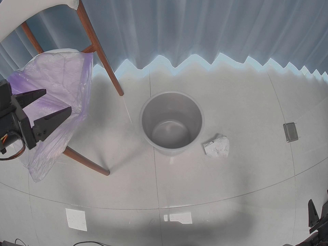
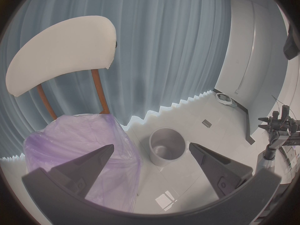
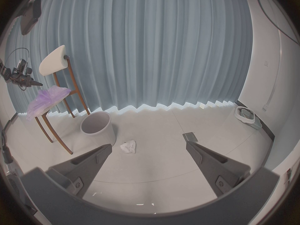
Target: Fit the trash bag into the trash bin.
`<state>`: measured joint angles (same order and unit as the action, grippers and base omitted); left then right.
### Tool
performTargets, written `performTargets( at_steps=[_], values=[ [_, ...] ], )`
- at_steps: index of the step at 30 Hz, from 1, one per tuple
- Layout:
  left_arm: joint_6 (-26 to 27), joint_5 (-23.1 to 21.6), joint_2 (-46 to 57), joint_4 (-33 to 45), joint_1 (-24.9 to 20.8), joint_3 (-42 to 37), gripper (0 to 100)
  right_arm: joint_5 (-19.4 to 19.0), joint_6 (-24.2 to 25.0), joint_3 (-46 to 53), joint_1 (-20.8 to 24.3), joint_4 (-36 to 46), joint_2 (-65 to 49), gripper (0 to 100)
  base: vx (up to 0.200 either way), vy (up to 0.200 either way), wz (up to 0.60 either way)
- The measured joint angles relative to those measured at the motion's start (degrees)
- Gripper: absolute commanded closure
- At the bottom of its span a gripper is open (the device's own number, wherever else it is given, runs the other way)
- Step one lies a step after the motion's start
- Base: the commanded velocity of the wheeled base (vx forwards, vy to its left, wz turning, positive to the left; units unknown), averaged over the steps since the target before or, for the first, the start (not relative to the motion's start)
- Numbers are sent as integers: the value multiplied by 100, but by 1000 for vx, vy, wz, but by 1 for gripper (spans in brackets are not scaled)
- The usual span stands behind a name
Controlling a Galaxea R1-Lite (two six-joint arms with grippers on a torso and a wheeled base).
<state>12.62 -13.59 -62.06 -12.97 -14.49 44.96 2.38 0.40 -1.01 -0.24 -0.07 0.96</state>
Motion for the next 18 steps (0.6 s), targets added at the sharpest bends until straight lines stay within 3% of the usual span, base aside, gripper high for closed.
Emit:
performTargets(
  at_steps=[4, 8, 18],
  values=[
    [79, 601, -185, 17, -441, 129, 0, 2, 0, 0, 0, 0, 0, 0, 0, 0, 0],
    [563, 1119, -340, 24, -678, 252, 0, 2, 0, 0, -5, 0, 0, 0, 0, 0, 0],
    [3339, 1901, -483, 63, -813, 333, 0, 2, 2, 0, 0, 0, 0, 0, 0, 0, 0]
  ],
)
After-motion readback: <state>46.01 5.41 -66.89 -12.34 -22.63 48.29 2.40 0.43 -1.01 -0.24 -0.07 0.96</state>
